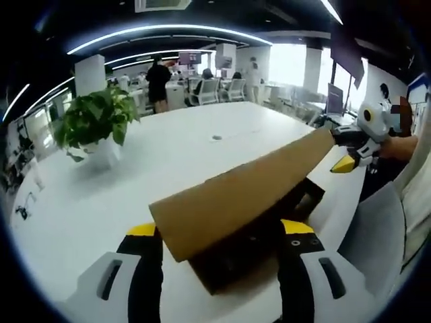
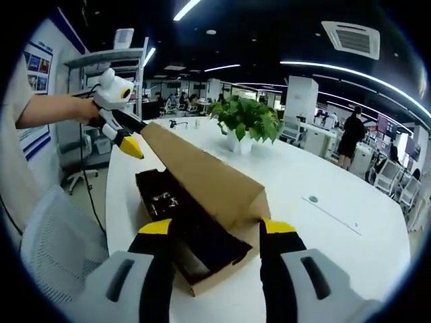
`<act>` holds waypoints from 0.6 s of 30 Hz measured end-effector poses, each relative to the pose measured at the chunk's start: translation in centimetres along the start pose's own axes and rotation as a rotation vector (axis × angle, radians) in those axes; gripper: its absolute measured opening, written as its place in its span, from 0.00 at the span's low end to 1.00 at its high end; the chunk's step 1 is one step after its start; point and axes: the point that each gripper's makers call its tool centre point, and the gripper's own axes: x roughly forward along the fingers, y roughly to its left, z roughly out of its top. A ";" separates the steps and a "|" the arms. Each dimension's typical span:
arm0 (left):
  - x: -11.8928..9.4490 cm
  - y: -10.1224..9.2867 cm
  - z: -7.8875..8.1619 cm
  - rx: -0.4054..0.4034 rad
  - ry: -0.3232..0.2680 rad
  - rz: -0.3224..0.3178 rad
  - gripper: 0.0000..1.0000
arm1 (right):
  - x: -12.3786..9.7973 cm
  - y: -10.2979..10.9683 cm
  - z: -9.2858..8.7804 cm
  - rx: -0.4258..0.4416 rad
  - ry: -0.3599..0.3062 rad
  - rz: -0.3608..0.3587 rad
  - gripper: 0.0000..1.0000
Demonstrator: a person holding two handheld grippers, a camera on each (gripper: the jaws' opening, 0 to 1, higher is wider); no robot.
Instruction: Operate the shoe box by opening the lid, removing the specified soft item, and placing it in the target area until the item is outside and the box remains undamaged.
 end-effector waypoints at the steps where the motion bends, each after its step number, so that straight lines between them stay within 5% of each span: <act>1: 0.1 0.1 0.2 0.004 -0.001 0.003 0.69 | 0.1 -0.1 0.1 -0.001 -0.002 -0.001 0.46; 18: 1.3 4.0 3.1 0.006 -0.046 0.137 0.40 | 1.2 -2.6 2.0 -0.016 -0.041 -0.008 0.47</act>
